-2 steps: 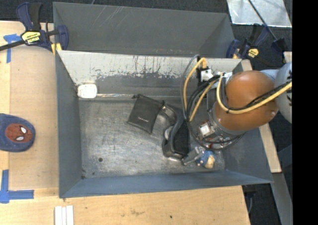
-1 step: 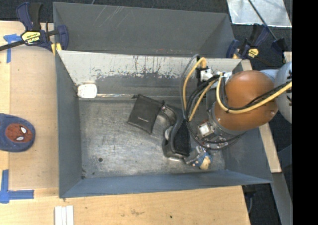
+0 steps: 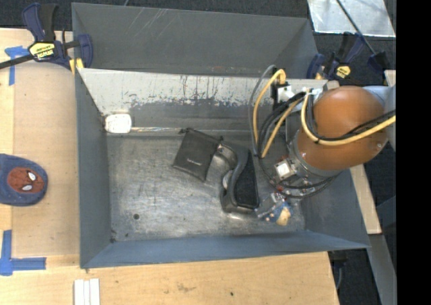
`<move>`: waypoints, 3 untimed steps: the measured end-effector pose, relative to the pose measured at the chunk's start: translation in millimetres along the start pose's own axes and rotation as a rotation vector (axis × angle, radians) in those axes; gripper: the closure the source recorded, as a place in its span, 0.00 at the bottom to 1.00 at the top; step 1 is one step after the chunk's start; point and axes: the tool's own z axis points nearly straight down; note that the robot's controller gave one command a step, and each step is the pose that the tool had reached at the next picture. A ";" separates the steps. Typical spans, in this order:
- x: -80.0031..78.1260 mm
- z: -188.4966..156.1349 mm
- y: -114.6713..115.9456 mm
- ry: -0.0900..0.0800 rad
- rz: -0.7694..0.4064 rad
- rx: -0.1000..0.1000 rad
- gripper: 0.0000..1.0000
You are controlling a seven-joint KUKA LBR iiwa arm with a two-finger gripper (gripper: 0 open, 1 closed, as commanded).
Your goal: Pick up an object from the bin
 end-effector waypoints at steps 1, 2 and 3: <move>0.1 -40.1 -1.0 0.001 0.001 0.006 1.00; 0.1 -57.7 -1.8 0.000 0.002 0.005 1.00; 0.1 -61.6 -2.5 -0.001 0.003 0.005 1.00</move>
Offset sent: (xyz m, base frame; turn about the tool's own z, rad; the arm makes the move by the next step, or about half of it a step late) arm 0.0000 0.0000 0.0380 0.0000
